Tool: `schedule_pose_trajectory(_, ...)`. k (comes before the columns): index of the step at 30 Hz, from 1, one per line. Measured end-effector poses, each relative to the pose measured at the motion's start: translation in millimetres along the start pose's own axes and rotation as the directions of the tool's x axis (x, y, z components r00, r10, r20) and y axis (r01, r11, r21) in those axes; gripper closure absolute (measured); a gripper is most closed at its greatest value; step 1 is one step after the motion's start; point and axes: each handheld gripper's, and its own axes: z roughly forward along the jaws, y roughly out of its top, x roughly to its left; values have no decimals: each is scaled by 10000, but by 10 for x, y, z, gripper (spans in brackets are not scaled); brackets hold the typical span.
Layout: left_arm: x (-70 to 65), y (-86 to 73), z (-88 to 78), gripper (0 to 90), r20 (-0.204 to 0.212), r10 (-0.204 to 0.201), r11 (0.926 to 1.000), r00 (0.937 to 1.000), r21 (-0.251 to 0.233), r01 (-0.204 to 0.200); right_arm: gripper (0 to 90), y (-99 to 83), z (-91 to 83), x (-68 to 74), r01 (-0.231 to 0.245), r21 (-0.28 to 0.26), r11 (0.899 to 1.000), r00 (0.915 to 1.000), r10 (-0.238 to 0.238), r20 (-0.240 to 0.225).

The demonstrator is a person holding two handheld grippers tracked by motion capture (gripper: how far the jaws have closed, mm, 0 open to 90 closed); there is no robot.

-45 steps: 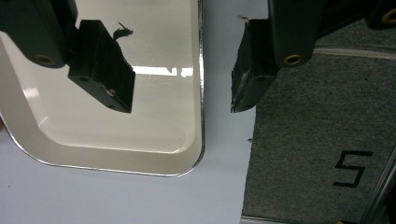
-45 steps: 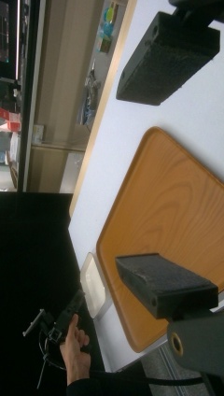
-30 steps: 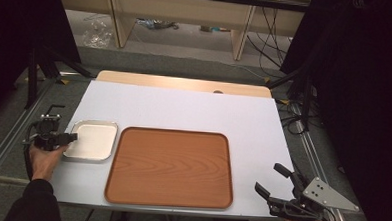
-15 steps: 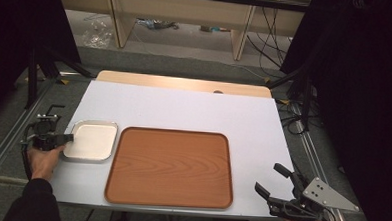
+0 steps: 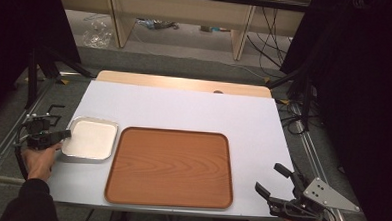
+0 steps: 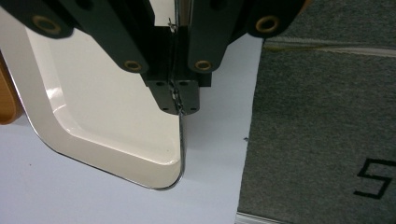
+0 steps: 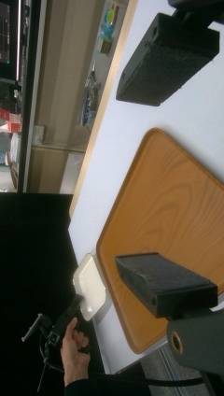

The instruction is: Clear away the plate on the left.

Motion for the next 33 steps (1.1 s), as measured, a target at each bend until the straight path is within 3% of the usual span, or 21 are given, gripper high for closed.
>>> schedule_pose_trajectory(4,3,0,-30,888,-118,22,10000,9999,-15,-23,181,-1,-1,0,-16,-36,10000,10000,16,-11)
schedule_pose_trajectory(5,0,4,-34,888,-103,-207,9993,9997,-308,204,181,1,-5,1,7,-4,10000,10000,-7,38)
schedule_pose_trajectory(6,18,12,-47,888,-70,-74,9997,9999,-220,73,181,2,-5,-1,8,-34,10000,10000,-8,11)
schedule_pose_trajectory(9,35,14,-75,887,182,-391,9978,9991,-532,400,181,0,-2,0,12,7,10000,10000,-12,15)
schedule_pose_trajectory(12,36,22,-98,887,304,-467,9972,9984,-572,483,181,2,-3,1,2,-17,10000,10000,-2,34)
schedule_pose_trajectory(18,-61,85,-167,887,786,-291,9956,9965,-867,359,181,2,-3,2,-2,0,10000,10000,2,29)
schedule_pose_trajectory(19,-133,94,-175,887,883,-397,9938,9953,-998,485,181,2,-5,2,5,-12,10000,10000,-5,26)
schedule_pose_trajectory(21,-188,118,-185,887,994,37,9959,9950,-903,53,181,3,-3,-1,0,-44,10000,10000,0,-11)
schedule_pose_trajectory(25,-319,121,-161,887,1542,37,9958,9880,-915,105,181,4,-7,1,11,-53,10000,10000,-11,11)
schedule_pose_trajectory(33,-587,115,-99,887,2367,426,9976,9707,-629,-285,181,2,-1,-3,-8,-52,10000,10000,8,-40)
